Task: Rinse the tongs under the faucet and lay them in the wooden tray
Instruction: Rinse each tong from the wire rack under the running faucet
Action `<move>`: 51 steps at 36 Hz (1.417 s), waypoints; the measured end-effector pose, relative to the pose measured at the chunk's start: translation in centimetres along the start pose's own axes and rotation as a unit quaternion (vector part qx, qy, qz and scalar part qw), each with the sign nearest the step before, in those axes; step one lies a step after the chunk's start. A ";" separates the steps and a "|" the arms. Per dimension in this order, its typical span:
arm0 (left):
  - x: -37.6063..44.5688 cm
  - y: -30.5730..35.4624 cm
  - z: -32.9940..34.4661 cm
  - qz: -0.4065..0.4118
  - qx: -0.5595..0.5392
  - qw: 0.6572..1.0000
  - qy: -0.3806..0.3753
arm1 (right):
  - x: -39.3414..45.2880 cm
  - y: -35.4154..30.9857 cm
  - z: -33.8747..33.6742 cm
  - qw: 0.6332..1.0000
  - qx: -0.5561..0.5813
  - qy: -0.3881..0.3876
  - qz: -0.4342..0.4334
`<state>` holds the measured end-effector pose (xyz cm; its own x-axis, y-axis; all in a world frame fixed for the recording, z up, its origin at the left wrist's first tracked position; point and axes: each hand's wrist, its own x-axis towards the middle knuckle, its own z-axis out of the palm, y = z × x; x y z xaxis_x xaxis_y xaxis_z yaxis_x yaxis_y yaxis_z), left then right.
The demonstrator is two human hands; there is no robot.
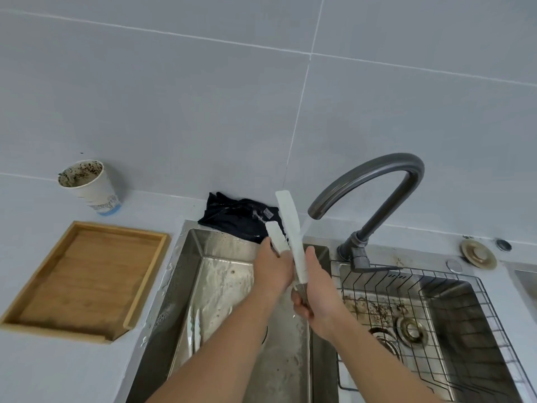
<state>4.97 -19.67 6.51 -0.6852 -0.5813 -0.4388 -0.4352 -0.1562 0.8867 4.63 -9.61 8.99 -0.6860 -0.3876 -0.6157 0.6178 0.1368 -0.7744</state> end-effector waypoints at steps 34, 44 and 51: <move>2.1 0.0 -2.2 -0.003 0.025 0.999 0.021 | -5.6 2.6 -3.5 1.000 -0.017 -0.005 0.006; -2.6 -0.7 -1.6 -0.084 -0.152 0.977 -0.121 | -4.5 2.5 -3.4 0.998 -0.028 0.056 0.024; -2.9 -1.8 -3.1 -0.109 -0.184 0.971 -0.110 | -4.7 3.3 -2.6 0.996 -0.081 0.045 -0.019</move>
<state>9.56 -20.20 6.63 -0.7263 -0.3232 -0.6067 -0.3737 -0.5552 0.7430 8.86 -4.95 8.97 -0.7443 -0.3126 -0.5902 0.5255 0.2713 -0.8064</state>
